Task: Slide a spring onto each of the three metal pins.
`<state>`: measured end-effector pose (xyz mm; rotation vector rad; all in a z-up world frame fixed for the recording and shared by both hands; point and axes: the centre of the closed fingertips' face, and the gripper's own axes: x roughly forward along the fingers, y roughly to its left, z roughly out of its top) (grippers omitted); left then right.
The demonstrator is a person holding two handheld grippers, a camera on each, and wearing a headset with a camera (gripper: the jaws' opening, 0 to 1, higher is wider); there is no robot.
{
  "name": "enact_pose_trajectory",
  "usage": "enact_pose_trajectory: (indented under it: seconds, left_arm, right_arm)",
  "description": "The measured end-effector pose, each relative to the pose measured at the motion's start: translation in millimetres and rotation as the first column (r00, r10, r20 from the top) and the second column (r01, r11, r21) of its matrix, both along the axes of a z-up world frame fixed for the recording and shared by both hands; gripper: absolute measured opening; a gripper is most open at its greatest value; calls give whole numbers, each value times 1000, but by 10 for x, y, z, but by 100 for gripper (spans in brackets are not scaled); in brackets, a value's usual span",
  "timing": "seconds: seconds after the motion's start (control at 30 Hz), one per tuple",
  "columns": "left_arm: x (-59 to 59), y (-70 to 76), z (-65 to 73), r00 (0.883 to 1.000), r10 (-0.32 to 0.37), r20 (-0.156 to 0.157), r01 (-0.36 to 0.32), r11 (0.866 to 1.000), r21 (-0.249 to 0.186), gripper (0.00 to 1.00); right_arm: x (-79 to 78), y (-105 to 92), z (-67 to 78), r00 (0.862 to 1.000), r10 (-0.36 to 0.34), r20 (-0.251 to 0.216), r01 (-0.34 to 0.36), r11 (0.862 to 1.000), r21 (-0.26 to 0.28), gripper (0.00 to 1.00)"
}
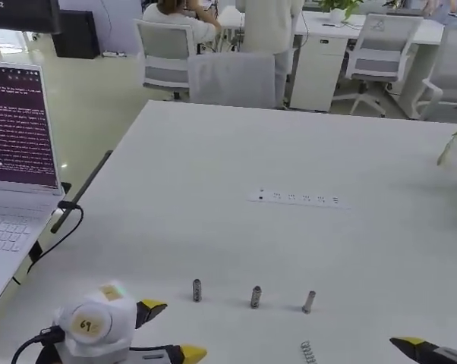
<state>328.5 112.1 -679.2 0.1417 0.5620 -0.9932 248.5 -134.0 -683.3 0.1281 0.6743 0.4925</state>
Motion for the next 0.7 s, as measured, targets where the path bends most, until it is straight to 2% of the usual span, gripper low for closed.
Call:
enact_pose_trajectory:
  seconds: [0.2,0.4,0.53,0.7]
  left_arm:
    - [-47,-183,-9,999,-43,-8,43,999,-7,56]
    - [-176,-401,-55,995,-100,-24,100,995,-15,56]
    - [-261,-561,-92,989,-141,-35,141,990,-19,56]
    - [-300,-708,-131,983,-176,-45,175,984,-20,55]
  right_arm:
    - [-7,6,18,1000,-5,5,5,1000,1,67]
    - [-37,20,22,1000,-9,4,9,1000,4,67]
    - [-77,30,19,1000,-10,3,10,1000,6,67]
    - [-115,39,25,1000,-16,4,16,1000,11,67]
